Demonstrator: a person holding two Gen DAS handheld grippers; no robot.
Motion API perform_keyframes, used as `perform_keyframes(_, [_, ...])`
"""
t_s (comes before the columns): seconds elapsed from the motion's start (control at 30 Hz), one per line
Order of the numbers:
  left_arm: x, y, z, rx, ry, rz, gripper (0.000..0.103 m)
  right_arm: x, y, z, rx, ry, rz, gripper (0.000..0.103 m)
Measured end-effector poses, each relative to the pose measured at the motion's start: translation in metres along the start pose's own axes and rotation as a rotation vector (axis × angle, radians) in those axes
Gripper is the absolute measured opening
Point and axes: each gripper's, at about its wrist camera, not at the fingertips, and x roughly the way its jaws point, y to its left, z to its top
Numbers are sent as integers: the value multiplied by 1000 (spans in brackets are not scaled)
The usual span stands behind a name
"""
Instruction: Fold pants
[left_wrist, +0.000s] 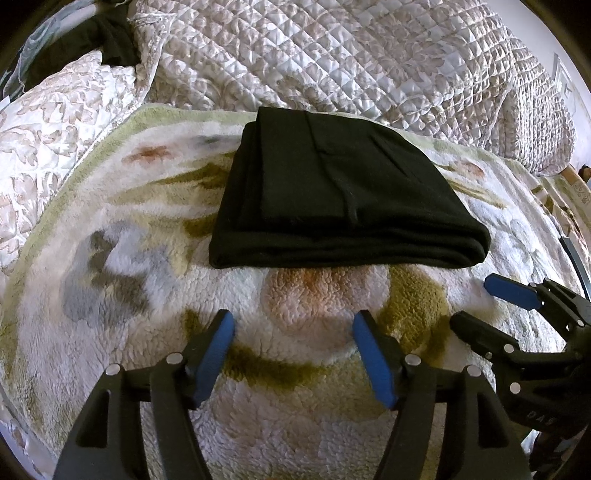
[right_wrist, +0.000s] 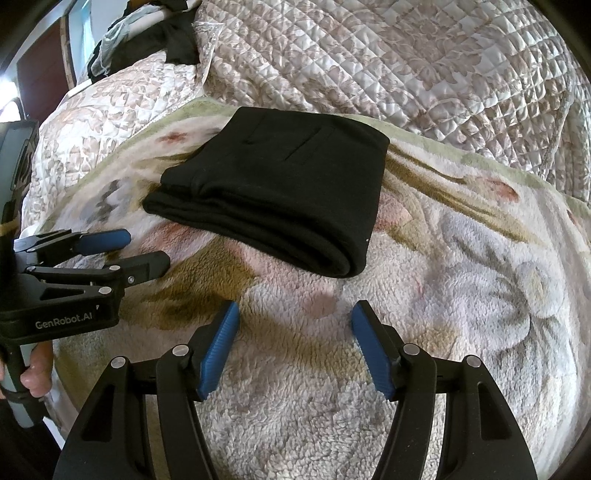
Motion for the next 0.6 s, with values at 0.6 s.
perform_keyframes(0.6, [2,1,2,1,7,9,71,1,1,-5,-7,-48,-14,69])
